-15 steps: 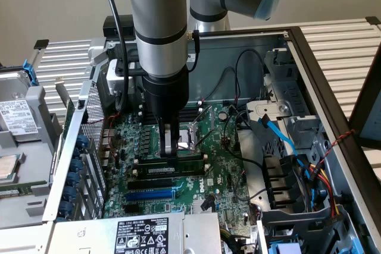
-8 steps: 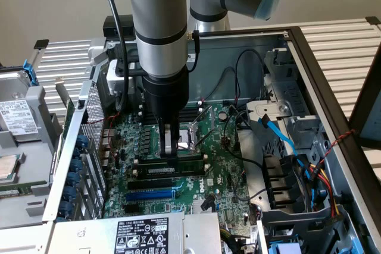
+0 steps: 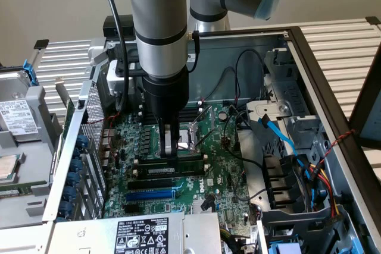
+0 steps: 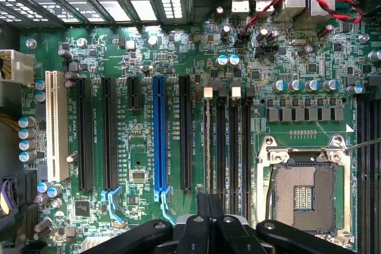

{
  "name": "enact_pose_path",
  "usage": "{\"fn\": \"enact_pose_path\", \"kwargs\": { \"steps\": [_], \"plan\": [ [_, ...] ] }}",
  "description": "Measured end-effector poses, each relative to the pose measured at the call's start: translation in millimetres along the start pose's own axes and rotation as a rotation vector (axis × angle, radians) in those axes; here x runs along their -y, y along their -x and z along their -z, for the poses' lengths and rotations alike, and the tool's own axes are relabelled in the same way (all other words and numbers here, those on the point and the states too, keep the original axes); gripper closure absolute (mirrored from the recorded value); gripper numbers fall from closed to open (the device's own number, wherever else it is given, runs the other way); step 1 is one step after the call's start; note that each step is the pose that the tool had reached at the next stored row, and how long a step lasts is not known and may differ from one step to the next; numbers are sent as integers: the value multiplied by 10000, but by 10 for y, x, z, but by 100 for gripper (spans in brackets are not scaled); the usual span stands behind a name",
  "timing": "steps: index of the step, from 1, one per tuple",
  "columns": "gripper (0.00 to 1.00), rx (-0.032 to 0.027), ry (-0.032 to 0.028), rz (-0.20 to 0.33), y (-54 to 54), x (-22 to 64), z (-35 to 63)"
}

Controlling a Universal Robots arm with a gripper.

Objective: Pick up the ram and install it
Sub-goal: 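Press down the ram until it locks into place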

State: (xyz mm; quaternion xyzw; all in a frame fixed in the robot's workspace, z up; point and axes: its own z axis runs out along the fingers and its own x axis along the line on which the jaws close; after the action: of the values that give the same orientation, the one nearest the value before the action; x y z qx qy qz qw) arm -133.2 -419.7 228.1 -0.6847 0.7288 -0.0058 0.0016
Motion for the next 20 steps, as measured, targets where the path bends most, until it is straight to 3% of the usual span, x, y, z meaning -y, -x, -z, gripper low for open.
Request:
{"fn": "enact_pose_path", "kwargs": {
  "steps": [4, 11, 14, 20],
  "plan": [
    [90, 20, -31, -2, 16, 1, 19],
    [90, 8, -20, -2, 16, -1, 25],
    [90, 60, -23, -3, 16, -1, 20],
    [90, 75, -24, -3, 16, 0, 18]
  ]
}}
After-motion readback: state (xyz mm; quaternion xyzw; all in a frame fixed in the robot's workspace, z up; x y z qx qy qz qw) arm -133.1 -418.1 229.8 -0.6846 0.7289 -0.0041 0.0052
